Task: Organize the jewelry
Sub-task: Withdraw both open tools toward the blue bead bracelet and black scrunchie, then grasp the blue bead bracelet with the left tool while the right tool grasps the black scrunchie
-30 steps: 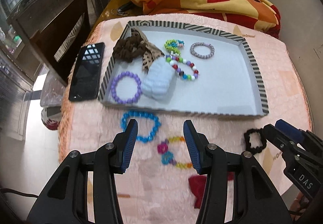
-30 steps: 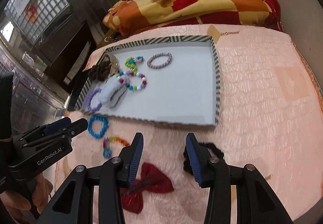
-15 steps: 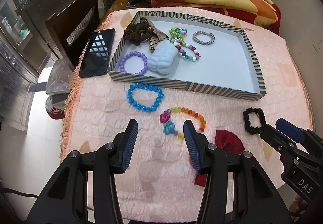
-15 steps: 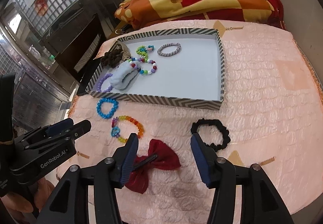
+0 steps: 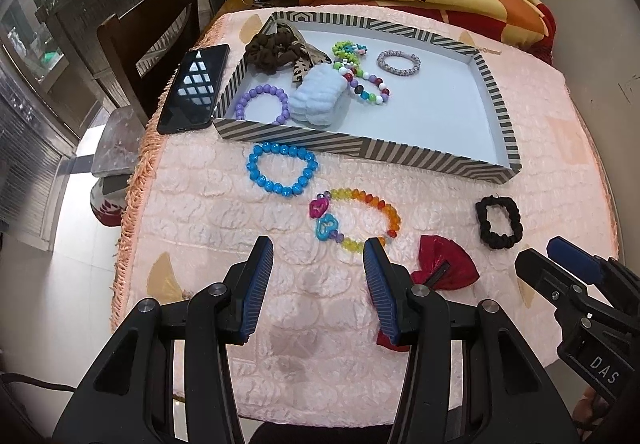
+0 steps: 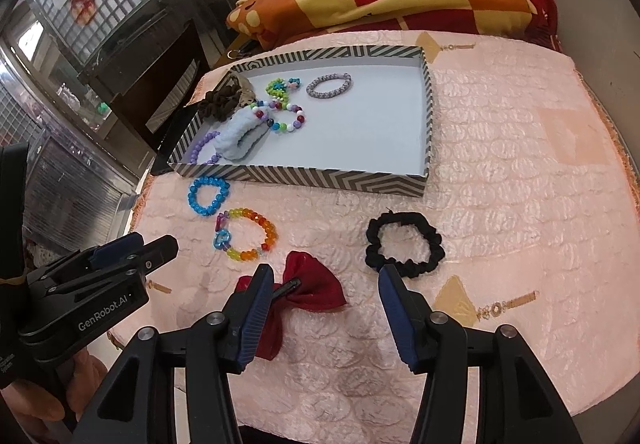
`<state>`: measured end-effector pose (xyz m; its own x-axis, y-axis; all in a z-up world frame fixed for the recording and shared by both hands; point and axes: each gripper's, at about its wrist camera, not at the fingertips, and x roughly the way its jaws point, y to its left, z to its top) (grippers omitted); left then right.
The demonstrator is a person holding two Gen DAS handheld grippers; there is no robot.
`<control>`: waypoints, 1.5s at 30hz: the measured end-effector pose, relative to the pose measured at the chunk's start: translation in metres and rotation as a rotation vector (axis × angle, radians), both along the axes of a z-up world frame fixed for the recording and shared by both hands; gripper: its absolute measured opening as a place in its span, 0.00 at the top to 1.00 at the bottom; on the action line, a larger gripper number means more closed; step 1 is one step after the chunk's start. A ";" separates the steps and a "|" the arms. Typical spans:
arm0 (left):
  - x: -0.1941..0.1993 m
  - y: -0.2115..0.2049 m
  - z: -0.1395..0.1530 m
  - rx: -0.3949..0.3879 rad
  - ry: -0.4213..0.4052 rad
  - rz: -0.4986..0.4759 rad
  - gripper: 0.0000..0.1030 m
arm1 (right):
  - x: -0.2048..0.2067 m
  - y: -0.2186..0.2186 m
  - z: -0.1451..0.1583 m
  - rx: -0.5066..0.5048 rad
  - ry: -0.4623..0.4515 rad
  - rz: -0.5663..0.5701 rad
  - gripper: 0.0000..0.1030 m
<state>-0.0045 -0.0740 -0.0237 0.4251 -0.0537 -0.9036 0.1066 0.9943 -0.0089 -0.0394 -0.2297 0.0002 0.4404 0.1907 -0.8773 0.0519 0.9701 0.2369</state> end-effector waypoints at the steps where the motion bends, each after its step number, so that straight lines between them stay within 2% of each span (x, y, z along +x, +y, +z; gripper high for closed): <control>1: 0.000 -0.001 0.000 0.000 0.000 -0.001 0.55 | -0.001 -0.001 0.000 0.000 0.000 0.000 0.49; 22: -0.001 -0.013 -0.007 0.002 0.019 -0.006 0.55 | -0.001 -0.018 -0.008 0.010 0.022 -0.018 0.49; 32: 0.012 0.029 -0.021 -0.092 0.077 0.065 0.55 | -0.003 -0.043 -0.029 0.000 0.067 -0.068 0.49; 38: 0.023 0.061 -0.034 -0.114 0.110 0.130 0.51 | 0.002 -0.062 -0.048 -0.009 0.098 -0.114 0.49; 45: 0.035 0.065 -0.047 -0.164 0.155 0.126 0.51 | 0.009 -0.070 -0.056 -0.010 0.093 -0.124 0.49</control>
<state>0.0310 -0.0090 -0.0710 0.2946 -0.1609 -0.9420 -0.0329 0.9834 -0.1782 -0.0301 -0.2993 -0.0559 0.3769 0.1308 -0.9170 0.1922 0.9574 0.2156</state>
